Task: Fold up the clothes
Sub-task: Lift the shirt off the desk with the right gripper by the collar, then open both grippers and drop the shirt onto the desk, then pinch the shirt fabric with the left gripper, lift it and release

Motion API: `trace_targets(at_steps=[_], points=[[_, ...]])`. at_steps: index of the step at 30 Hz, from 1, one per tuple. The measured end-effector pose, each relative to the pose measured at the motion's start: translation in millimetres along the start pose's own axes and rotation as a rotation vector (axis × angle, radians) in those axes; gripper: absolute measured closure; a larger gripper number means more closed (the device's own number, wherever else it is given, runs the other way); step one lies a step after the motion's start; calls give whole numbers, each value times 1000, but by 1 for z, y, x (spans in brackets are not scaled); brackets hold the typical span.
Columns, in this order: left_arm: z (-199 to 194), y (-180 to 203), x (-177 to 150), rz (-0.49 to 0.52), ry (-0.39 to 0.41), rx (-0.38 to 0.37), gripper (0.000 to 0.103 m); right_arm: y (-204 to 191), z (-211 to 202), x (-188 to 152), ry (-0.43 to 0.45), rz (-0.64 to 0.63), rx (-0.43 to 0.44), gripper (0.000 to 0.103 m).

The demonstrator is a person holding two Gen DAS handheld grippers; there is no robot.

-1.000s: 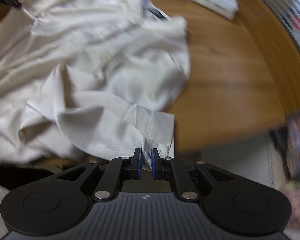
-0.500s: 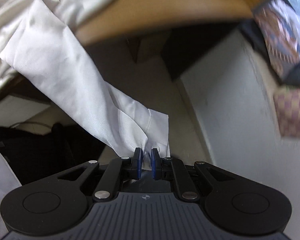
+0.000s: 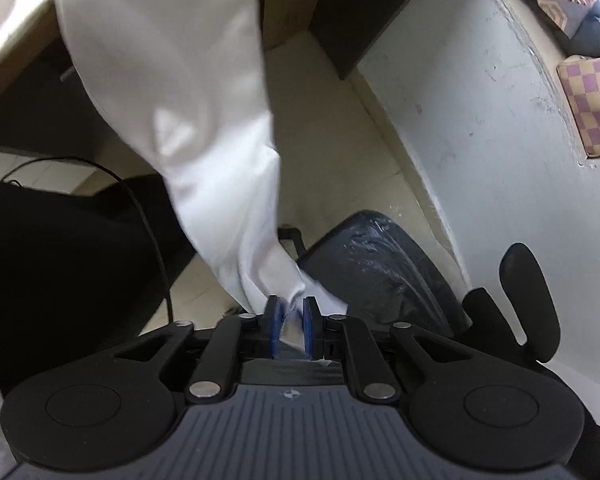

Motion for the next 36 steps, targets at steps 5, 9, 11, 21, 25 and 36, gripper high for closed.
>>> trace_targets(at_steps=[5, 9, 11, 21, 25, 36], points=[[-9, 9, -14, -14, 3, -26, 63, -14, -22, 32, 84, -25, 34, 76], [-13, 10, -28, -64, -5, -51, 60, -24, -38, 68, 154, -81, 62, 73], [-17, 11, -40, -97, -10, -63, 60, -34, -47, 84, 188, -119, 75, 73], [-40, 21, -106, -240, -66, -68, 56, -90, -86, 172, 310, -349, 144, 65], [-47, 27, -137, -334, -88, -83, 56, -117, -95, 210, 327, -446, 167, 65], [-62, 59, -196, -477, -154, 26, 51, -213, -110, 268, 339, -713, 224, 61]])
Point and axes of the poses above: each gripper's, at about its wrist camera, not at the fingertips, and z roughly the way its jaws point, y to its right, x to its top, the point moved 2 cm from there along z, roughly the way its jaws point, and after that the axes turned 10 degrees about z, right-handed, at the moved point
